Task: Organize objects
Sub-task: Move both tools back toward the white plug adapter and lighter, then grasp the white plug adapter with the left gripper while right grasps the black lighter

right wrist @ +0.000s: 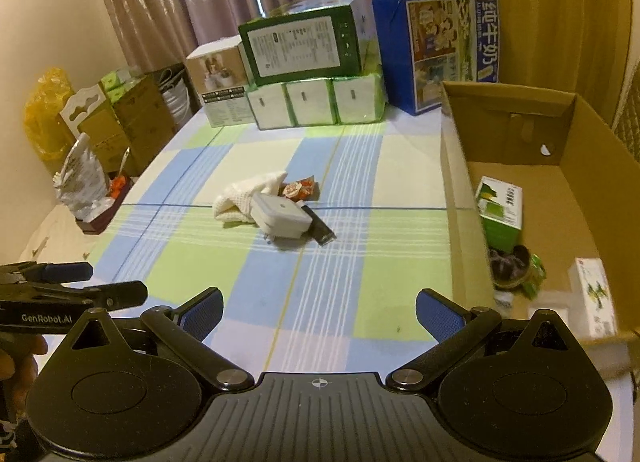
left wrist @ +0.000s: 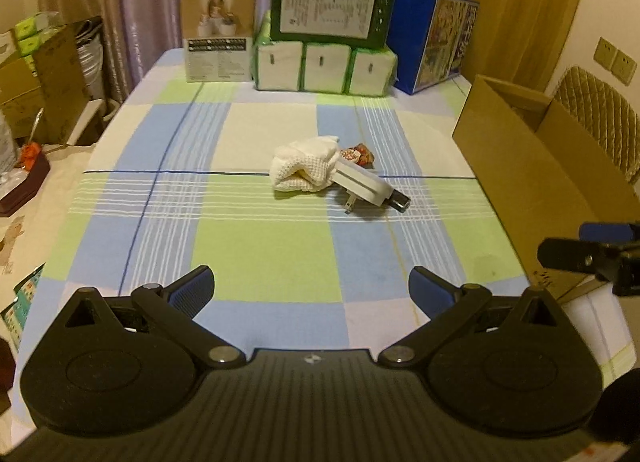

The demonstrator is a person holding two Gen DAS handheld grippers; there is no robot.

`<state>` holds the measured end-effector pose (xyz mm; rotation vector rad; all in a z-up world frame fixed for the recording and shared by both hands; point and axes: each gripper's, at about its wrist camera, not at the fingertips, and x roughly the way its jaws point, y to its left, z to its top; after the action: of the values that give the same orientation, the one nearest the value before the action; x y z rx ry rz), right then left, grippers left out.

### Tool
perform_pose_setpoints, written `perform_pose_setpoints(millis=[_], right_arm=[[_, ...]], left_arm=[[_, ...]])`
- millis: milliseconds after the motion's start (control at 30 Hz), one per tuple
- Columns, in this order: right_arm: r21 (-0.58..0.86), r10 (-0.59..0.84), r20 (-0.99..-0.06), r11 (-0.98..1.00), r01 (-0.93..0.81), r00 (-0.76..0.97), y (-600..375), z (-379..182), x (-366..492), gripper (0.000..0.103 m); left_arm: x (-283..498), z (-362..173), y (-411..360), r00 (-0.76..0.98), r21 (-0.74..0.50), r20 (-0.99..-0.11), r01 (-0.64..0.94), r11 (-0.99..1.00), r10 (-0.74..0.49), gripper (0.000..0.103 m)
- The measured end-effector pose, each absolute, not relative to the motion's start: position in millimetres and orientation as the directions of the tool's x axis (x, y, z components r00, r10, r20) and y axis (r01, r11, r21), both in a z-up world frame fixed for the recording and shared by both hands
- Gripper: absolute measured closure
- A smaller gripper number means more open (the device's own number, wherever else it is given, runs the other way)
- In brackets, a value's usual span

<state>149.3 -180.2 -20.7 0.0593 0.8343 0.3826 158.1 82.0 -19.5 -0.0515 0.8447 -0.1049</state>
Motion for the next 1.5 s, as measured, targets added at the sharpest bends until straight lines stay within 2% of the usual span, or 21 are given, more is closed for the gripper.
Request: perform_pose_setpoints(millis=[100, 167, 333, 400, 533, 767, 867, 1067, 1100, 1267, 1500], right_arm=[[0.188, 0.351, -0.723, 0.929, -0.32, 0.594, -173, -34, 168, 0.016], [0.175, 0.345, -0.728, 0.929, -0.325, 0.593, -168, -44, 180, 0.02], [0.157, 0.327, -0.743, 0.934, -0.322, 0.584, -163, -69, 209, 0.038], [0.162, 0.323, -0.747, 0.936, -0.313, 0.58, -162, -79, 221, 0.041], [0.158, 0.319, -0.757, 0.936, -0.314, 0.57, -160, -97, 241, 0.048], [0.135, 0.298, -0.765, 0.941, -0.31, 0.571, -163, -115, 265, 0.05], [0.122, 0.281, -0.769, 0.946, -0.3, 0.574, -166, -118, 270, 0.05], [0.122, 0.286, -0.773, 0.943, -0.31, 0.566, -165, -122, 274, 0.05], [0.124, 0.288, -0.772, 0.942, -0.311, 0.566, -164, -122, 275, 0.05], [0.134, 0.305, -0.763, 0.937, -0.321, 0.57, -164, -121, 275, 0.05], [0.105, 0.376, -0.732, 0.886, -0.451, 0.568, -141, -120, 277, 0.05]], left_arm=[[177, -34, 84, 0.652, -0.094, -0.748, 0.084, 0.992, -0.126, 0.002], [192, -44, 85, 0.644, -0.093, -0.754, 0.092, 0.991, -0.13, 0.002], [224, -63, 78, 0.635, -0.084, -0.75, 0.189, 0.978, -0.187, 0.008], [237, -68, 73, 0.635, -0.079, -0.742, 0.233, 0.969, -0.213, 0.013], [261, -78, 63, 0.626, -0.059, -0.731, 0.341, 0.938, -0.273, 0.014], [300, -95, 47, 0.6, -0.015, -0.725, 0.476, 0.879, -0.338, 0.016], [310, -100, 37, 0.585, 0.014, -0.729, 0.532, 0.847, -0.355, 0.024], [321, -105, 22, 0.564, 0.037, -0.73, 0.596, 0.802, -0.385, 0.032], [322, -105, 21, 0.563, 0.034, -0.729, 0.597, 0.802, -0.388, 0.04], [313, -100, 24, 0.587, 0.042, -0.729, 0.554, 0.832, -0.354, 0.041], [269, -88, 55, 0.667, 0.002, -0.709, 0.327, 0.945, -0.229, 0.041]])
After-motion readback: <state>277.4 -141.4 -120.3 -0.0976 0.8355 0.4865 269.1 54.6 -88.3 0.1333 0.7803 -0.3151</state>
